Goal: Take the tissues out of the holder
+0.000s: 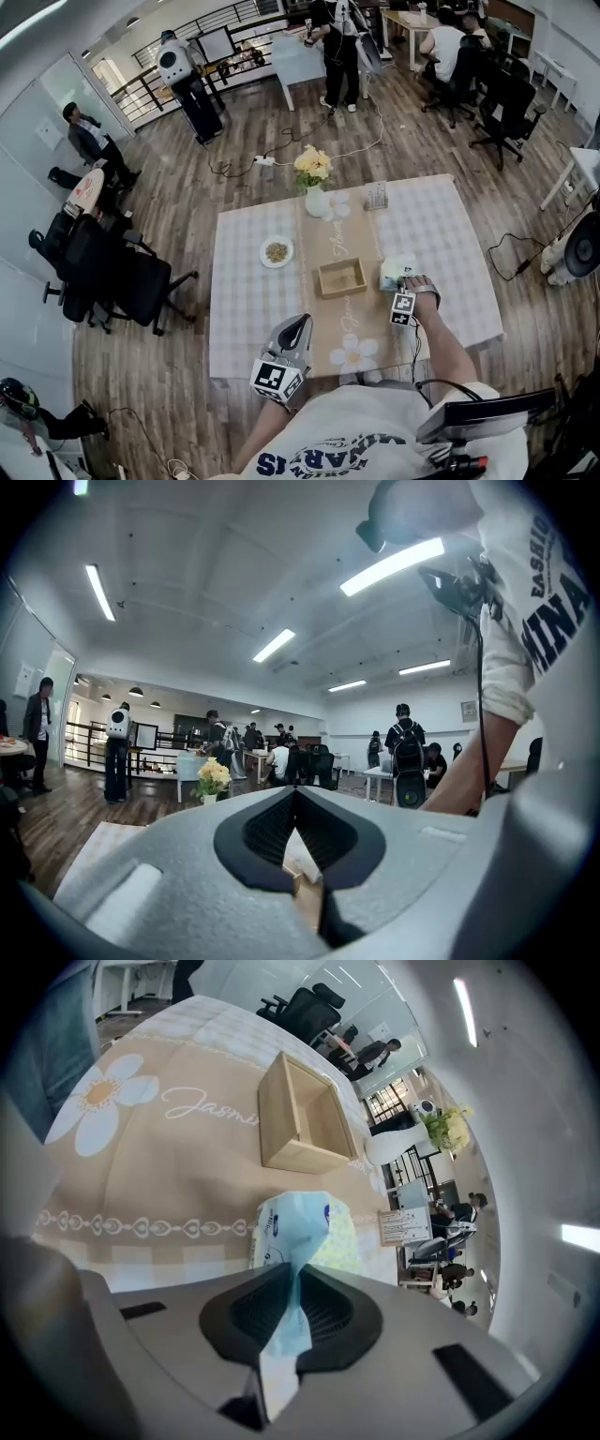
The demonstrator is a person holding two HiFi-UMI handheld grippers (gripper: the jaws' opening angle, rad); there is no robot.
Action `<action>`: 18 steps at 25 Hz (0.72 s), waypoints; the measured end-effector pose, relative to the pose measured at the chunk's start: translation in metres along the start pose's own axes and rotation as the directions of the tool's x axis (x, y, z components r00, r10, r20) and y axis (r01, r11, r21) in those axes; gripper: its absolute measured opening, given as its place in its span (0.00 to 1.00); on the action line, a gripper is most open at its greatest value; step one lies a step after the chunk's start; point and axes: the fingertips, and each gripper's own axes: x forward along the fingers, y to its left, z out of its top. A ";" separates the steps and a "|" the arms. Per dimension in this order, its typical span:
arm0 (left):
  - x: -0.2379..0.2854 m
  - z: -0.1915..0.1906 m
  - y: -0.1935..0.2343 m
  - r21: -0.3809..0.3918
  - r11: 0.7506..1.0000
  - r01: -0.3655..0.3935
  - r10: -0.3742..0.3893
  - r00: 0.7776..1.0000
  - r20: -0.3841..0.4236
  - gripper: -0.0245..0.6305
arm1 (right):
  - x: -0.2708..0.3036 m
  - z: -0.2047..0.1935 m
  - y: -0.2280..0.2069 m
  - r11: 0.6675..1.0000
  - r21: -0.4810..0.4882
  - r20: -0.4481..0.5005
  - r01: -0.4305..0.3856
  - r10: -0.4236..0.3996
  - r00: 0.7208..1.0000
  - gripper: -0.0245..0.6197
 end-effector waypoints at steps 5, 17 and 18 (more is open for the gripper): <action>0.010 -0.004 -0.004 -0.002 1.000 0.009 -0.009 1.000 -0.004 0.04 | 0.004 -0.001 0.000 1.000 0.005 0.003 -0.019 0.019 1.000 0.10; 0.030 0.003 -0.023 -0.009 0.999 0.037 -0.037 0.999 0.010 0.04 | -0.021 0.002 0.045 0.996 0.049 0.001 -0.071 0.071 0.997 0.20; 0.033 0.004 -0.026 -0.009 0.999 0.042 -0.042 0.999 0.013 0.04 | -0.026 0.002 0.056 0.992 0.070 0.012 -0.104 0.103 0.995 0.20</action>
